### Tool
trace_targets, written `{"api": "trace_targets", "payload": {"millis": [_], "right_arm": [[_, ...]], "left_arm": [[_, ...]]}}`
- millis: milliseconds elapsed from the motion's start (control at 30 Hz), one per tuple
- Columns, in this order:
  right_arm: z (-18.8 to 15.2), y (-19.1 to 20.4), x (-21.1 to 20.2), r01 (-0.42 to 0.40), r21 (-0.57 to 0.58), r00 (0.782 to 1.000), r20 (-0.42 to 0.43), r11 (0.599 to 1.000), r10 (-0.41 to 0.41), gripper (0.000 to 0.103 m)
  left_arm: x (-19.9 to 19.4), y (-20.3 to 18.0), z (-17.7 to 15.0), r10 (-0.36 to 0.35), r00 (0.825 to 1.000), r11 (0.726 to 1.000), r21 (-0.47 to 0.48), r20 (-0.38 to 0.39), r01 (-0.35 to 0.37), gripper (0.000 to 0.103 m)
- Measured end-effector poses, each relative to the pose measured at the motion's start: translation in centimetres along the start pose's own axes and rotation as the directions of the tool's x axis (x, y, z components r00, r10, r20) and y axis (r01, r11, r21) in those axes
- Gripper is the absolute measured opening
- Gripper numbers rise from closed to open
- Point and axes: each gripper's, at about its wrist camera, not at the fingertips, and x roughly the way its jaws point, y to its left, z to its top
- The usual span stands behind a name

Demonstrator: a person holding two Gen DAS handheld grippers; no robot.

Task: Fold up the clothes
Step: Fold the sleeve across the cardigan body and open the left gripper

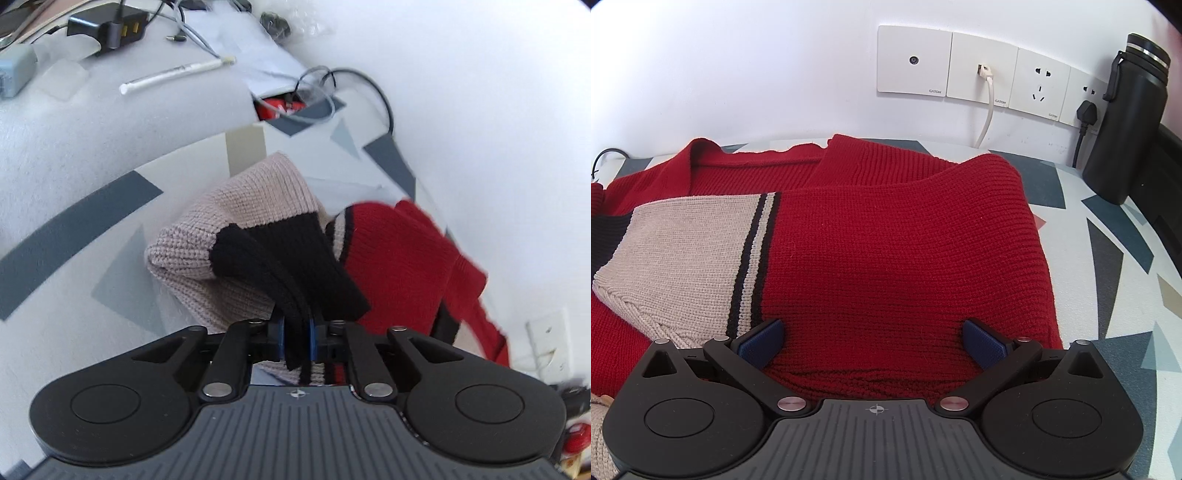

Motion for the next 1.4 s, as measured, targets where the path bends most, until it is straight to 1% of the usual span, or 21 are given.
{"api": "trace_targets", "payload": {"millis": [100, 167, 233, 300, 333, 433, 467, 533, 600, 667, 767, 833, 933, 1033, 1167, 1200, 1233, 1267, 1333, 1367, 1400], "right_arm": [[0.0, 0.0, 0.0, 0.002, -0.002, 1.000, 0.002, 1.000, -0.002, 0.102], [0.0, 0.1, -0.1, 0.008, -0.005, 1.000, 0.006, 1.000, -0.008, 0.102], [-0.1, 0.3, -0.2, 0.014, -0.008, 1.000, 0.009, 1.000, -0.014, 0.102], [-0.1, 0.4, -0.3, 0.020, -0.011, 1.000, 0.012, 1.000, -0.020, 0.102], [-0.1, 0.4, -0.3, 0.023, -0.012, 1.000, 0.014, 1.000, -0.023, 0.102], [-0.2, 0.6, -0.4, 0.032, -0.017, 0.999, 0.019, 0.999, -0.031, 0.102], [-0.2, 0.7, -0.4, 0.033, -0.017, 0.999, 0.020, 0.999, -0.033, 0.102], [-0.2, 0.5, -0.4, 0.024, -0.010, 1.000, 0.020, 1.000, -0.024, 0.102], [-0.3, 0.3, -0.4, 0.016, -0.003, 1.000, 0.020, 1.000, -0.016, 0.102], [-0.3, 0.1, -0.4, 0.007, 0.005, 1.000, 0.020, 1.000, -0.007, 0.102], [-0.3, -0.1, -0.4, -0.003, 0.012, 1.000, 0.022, 1.000, 0.002, 0.102], [-0.4, -0.1, -0.3, -0.004, 0.012, 1.000, 0.025, 1.000, 0.004, 0.102], [-0.3, -0.2, -0.3, -0.005, 0.014, 1.000, 0.025, 1.000, 0.005, 0.102], [-0.3, -0.1, -0.3, -0.005, 0.013, 1.000, 0.024, 1.000, 0.004, 0.102], [-0.4, 0.0, -0.3, -0.004, 0.014, 1.000, 0.025, 1.000, 0.003, 0.102], [-0.4, 0.0, -0.3, -0.003, 0.013, 1.000, 0.025, 1.000, 0.003, 0.102], [-0.4, 0.0, -0.3, -0.002, 0.013, 1.000, 0.024, 1.000, 0.002, 0.102], [-0.4, 0.0, -0.3, -0.002, 0.013, 1.000, 0.024, 1.000, 0.001, 0.102], [-0.4, 0.0, -0.2, -0.001, 0.013, 1.000, 0.024, 1.000, 0.000, 0.102], [-0.4, 0.1, -0.2, 0.000, 0.012, 1.000, 0.024, 1.000, 0.000, 0.102], [-0.4, 0.1, -0.3, 0.001, 0.012, 1.000, 0.024, 1.000, -0.001, 0.102]], "left_arm": [[-1.5, -2.0, -0.2, -0.041, 0.998, 0.995, 0.090, 0.045, 0.037, 0.010], [-2.9, -4.0, 0.0, -0.108, 0.992, 0.986, 0.133, 0.072, 0.098, 0.010], [-3.7, -6.8, -0.1, -0.186, 0.979, 0.965, 0.200, 0.079, 0.167, 0.010], [-4.4, -9.9, -0.3, -0.269, 0.961, 0.929, 0.282, 0.065, 0.241, 0.010], [-4.3, -11.7, -0.6, -0.299, 0.953, 0.906, 0.326, 0.039, 0.271, 0.010], [-3.0, -16.4, -1.6, -0.366, 0.930, 0.853, 0.389, -0.030, 0.348, 0.010], [-2.4, -17.9, -1.8, -0.387, 0.921, 0.841, 0.391, -0.050, 0.375, 0.010], [-1.3, -20.9, -2.8, -0.437, 0.895, 0.809, 0.396, -0.089, 0.434, 0.010], [-0.3, -24.0, -4.7, -0.459, 0.881, 0.758, 0.466, -0.115, 0.456, 0.010], [1.2, -26.7, -6.9, -0.464, 0.870, 0.719, 0.504, -0.166, 0.479, 0.010], [4.6, -29.3, -10.2, -0.454, 0.844, 0.664, 0.523, -0.286, 0.535, 0.011], [7.0, -29.8, -12.4, -0.404, 0.847, 0.660, 0.530, -0.346, 0.532, 0.011], [10.6, -29.3, -14.5, -0.296, 0.856, 0.702, 0.512, -0.423, 0.495, 0.011], [12.6, -28.5, -15.5, -0.224, 0.858, 0.713, 0.523, -0.462, 0.468, 0.012], [12.6, -27.9, -15.0, -0.162, 0.867, 0.734, 0.530, -0.471, 0.425, 0.020], [12.0, -28.0, -14.6, -0.165, 0.866, 0.727, 0.535, -0.472, 0.430, 0.024], [11.3, -28.1, -14.2, -0.169, 0.864, 0.719, 0.540, -0.473, 0.437, 0.038], [10.6, -28.2, -13.8, -0.173, 0.863, 0.711, 0.545, -0.475, 0.443, 0.062], [8.5, -28.7, -12.9, -0.214, 0.858, 0.681, 0.558, -0.468, 0.474, 0.081], [7.6, -28.8, -12.6, -0.223, 0.866, 0.667, 0.578, -0.448, 0.471, 0.090], [6.6, -28.8, -12.3, -0.230, 0.874, 0.652, 0.599, -0.428, 0.465, 0.091]]}}
